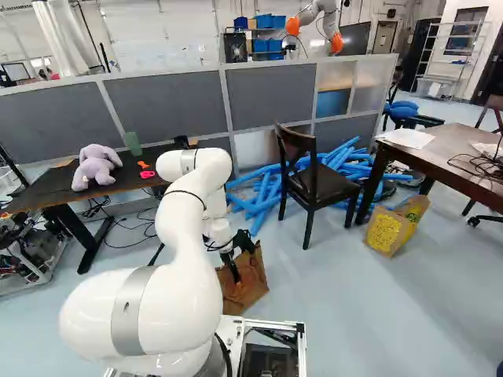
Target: Pick up the bag on the ground and place it on the table
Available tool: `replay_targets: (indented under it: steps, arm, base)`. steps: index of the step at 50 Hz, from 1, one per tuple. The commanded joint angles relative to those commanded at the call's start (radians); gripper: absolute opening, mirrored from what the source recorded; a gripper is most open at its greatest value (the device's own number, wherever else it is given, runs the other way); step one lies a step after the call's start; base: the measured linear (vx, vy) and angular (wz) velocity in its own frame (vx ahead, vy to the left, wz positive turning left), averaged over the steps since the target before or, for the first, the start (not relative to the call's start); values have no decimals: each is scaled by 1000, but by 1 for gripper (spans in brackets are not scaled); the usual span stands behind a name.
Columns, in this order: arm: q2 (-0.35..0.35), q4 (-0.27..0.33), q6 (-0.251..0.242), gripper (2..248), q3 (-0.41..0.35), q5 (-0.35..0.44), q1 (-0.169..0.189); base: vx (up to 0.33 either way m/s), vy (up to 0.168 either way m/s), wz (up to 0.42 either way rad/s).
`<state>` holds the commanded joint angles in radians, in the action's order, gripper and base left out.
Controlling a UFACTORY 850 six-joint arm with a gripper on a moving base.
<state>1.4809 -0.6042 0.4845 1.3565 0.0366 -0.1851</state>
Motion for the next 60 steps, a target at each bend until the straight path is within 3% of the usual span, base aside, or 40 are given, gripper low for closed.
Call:
replay_targets:
  steps: [16, 17, 21, 22, 27, 28, 32, 33, 37, 38, 42, 43, 60]
  arm:
    - [23, 0, 0, 241, 22, 0, 0]
    - [23, 0, 0, 205, 22, 0, 0]
    - [23, 0, 0, 205, 22, 0, 0]
    - [23, 0, 0, 167, 22, 0, 0]
    - [23, 0, 0, 167, 22, 0, 0]
    - [23, 0, 0, 129, 22, 0, 0]
    - [23, 0, 0, 129, 22, 0, 0]
    - [23, 0, 0, 91, 22, 0, 0]
    - [23, 0, 0, 91, 22, 0, 0]
    - [23, 0, 0, 55, 22, 0, 0]
    - [23, 0, 0, 55, 22, 0, 0]
    - [23, 0, 0, 22, 22, 0, 0]
    - [-2, 0, 0, 22, -2, 0, 0]
  base:
    - [0, 0, 0]
    - [0, 0, 0]
    - [0, 0, 0]
    - [0, 0, 0]
    - [0, 0, 0]
    - [0, 0, 0]
    - [0, 0, 0]
    - [0, 0, 0]
    - [0, 0, 0]
    - [0, 0, 0]
    - [0, 0, 0]
    - [0, 0, 0]
    - [0, 0, 0]
